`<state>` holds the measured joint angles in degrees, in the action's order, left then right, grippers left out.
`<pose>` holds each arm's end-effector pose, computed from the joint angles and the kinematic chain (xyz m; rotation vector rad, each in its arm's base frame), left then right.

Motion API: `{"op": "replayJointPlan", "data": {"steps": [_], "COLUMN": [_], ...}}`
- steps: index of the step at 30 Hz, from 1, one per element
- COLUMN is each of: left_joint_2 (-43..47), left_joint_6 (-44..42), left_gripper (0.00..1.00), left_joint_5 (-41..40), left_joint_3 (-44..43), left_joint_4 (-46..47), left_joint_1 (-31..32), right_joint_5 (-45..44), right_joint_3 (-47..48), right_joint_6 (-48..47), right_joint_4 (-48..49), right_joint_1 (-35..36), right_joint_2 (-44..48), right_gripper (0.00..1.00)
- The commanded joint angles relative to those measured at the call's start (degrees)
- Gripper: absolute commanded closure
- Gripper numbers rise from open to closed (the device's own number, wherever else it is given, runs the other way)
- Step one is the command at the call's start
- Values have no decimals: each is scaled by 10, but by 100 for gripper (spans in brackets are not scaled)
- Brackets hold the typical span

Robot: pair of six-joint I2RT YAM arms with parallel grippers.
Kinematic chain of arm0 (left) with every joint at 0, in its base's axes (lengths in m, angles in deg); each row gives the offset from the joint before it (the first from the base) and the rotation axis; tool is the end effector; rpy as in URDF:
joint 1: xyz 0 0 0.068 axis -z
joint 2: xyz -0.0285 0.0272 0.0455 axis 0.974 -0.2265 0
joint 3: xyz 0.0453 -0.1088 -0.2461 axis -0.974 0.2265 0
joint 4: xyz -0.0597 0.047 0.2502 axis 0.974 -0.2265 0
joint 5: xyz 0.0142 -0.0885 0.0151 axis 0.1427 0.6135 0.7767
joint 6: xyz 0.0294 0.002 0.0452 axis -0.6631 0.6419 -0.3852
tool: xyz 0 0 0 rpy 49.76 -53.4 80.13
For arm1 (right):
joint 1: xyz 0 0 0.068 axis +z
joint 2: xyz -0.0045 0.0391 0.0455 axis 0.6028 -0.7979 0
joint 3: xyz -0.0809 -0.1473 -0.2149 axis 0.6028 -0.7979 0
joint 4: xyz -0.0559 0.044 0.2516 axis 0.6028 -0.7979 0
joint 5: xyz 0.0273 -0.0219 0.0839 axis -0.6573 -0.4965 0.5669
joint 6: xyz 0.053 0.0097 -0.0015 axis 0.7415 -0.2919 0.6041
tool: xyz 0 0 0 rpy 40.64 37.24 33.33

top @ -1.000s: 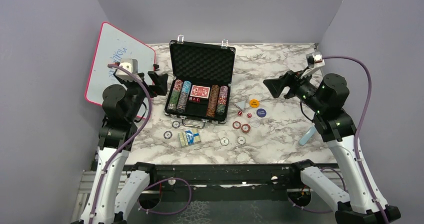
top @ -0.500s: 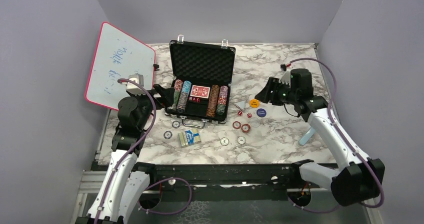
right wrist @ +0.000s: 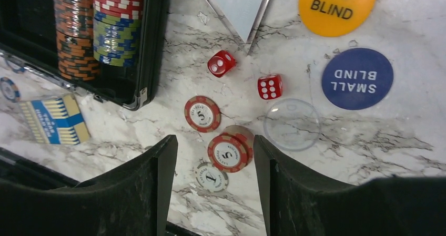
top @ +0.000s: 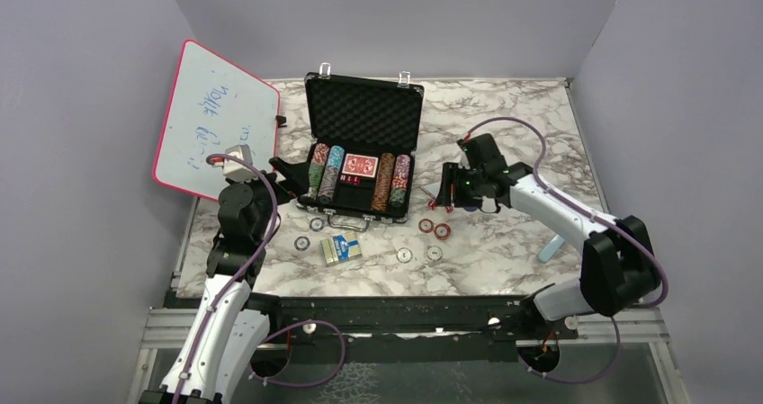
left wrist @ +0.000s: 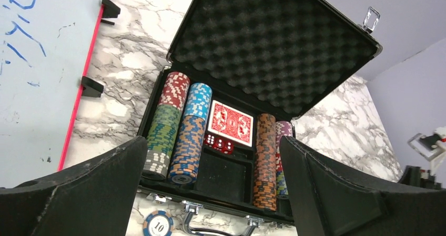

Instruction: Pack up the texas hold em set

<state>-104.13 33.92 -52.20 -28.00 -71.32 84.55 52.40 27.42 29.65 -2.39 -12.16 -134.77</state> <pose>0.1628 -0.0218 0.2827 -0.3415 1.6749 -0.5036 0.2557 0.1252 0.2274 -0.0546 2.5927 0.5526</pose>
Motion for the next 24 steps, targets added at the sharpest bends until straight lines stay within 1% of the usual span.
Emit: {"op": "replayJointPlan", "data": {"steps": [1,4,7,9,13,18,21,24], "left_joint_2": [10,12,15,14,14,14,13,13], "left_joint_6": [13,9,-29,-36,-30,-30,-30,-30], "left_gripper": [1,1,1,1,1,1,1,1], "left_joint_5": [-28,-19,27,42,43,37,37,37], "left_joint_3": [-2,-7,-10,-7,-3,-3,-2,-2], "left_joint_4": [15,6,9,14,19,18,18,18], "left_joint_1": [5,6,9,11,13,14,14,14], "right_joint_5": [-94,-109,-113,-111,-122,-142,-178,-226], "right_joint_3": [46,55,58,63,77,75,82,87], "right_joint_6": [-2,-7,-11,-12,-10,-13,-8,2], "right_joint_4": [-36,-41,-42,-43,-56,-58,-72,-82], "right_joint_1": [46,57,59,62,73,83,83,83], "right_joint_2": [-58,-88,-107,-121,-154,-170,-172,-166], "right_gripper": [41,42,42,42,45,48,50,49]}}
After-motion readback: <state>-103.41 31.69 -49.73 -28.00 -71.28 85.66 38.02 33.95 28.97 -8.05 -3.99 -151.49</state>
